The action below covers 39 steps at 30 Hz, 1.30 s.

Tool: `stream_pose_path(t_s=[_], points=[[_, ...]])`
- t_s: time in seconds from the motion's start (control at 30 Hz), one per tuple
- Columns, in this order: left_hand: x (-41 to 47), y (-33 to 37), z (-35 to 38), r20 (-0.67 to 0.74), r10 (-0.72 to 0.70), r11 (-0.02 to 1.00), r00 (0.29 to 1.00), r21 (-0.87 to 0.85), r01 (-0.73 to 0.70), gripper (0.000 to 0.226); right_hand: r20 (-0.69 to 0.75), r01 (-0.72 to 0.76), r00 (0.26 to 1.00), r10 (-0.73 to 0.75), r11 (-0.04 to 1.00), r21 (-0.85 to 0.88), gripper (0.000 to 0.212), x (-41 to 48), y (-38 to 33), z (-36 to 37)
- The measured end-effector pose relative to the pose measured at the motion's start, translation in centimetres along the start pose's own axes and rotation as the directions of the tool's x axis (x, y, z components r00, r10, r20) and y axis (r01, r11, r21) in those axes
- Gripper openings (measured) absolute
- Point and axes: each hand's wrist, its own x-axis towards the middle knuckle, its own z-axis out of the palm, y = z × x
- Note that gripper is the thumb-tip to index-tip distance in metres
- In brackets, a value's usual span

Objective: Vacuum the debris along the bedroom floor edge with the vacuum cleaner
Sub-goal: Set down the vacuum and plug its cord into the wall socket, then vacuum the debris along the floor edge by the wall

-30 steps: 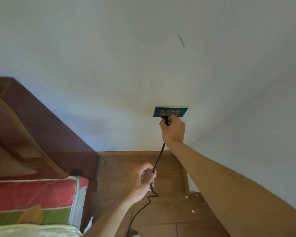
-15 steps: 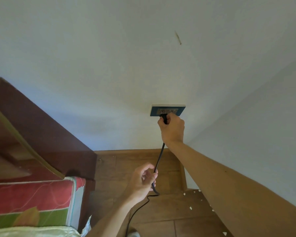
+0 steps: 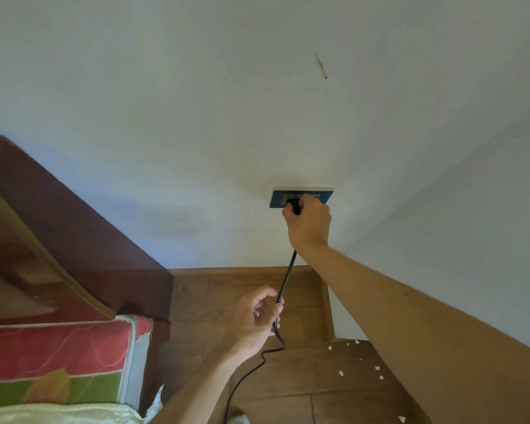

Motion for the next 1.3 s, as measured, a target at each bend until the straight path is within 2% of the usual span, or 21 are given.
stream_pose_path(t_s=[0.43, 0.6, 0.77, 0.87, 0.93, 1.13, 1.3], points=[[1.1, 0.0, -0.8, -0.007, 0.03, 0.999, 1.0, 0.041, -0.03, 0.013, -0.027, 0.0, 1.0, -0.001, 0.999, -0.04, 0.02, 0.7, -0.8, 0.6], [0.9, 0.1, -1.8, -0.055, 0.097, 0.988, 0.994, 0.126, -0.089, 0.014, -0.015, -0.031, 0.999, 0.03, 0.997, -0.075, 0.021, 0.8, -1.0, 0.5], [0.5, 0.7, -3.0, -0.097, 0.152, 0.954, 0.984, 0.274, -0.12, 0.019, 0.029, -0.065, 0.997, 0.072, 0.978, -0.197, 0.028, 0.8, -1.6, -0.7], [0.1, 2.7, -4.5, -0.081, 0.152, 0.925, 0.985, 0.362, -0.113, 0.016, 0.076, 0.022, 0.997, -0.003, 0.968, -0.25, 0.028, 0.1, -2.6, -2.6], [-0.1, 4.9, -5.7, -0.109, 0.131, 0.894, 0.985, 0.443, -0.07, 0.026, 0.121, 0.123, 0.988, -0.093, 0.956, -0.266, 0.028, -0.1, -3.9, -4.2], [-1.7, 12.8, -10.3, -0.283, 0.026, 0.709, 0.959, 0.681, 0.182, 0.071, 0.39, 0.356, 0.896, -0.213, 0.87, -0.342, 0.06, -0.1, -9.2, -9.8], [-5.6, 20.8, -13.3, -0.379, 0.084, 0.579, 0.922, 0.771, 0.264, 0.082, 0.482, 0.495, 0.829, -0.283, 0.773, -0.396, 0.076, -0.7, -15.0, -15.2]])
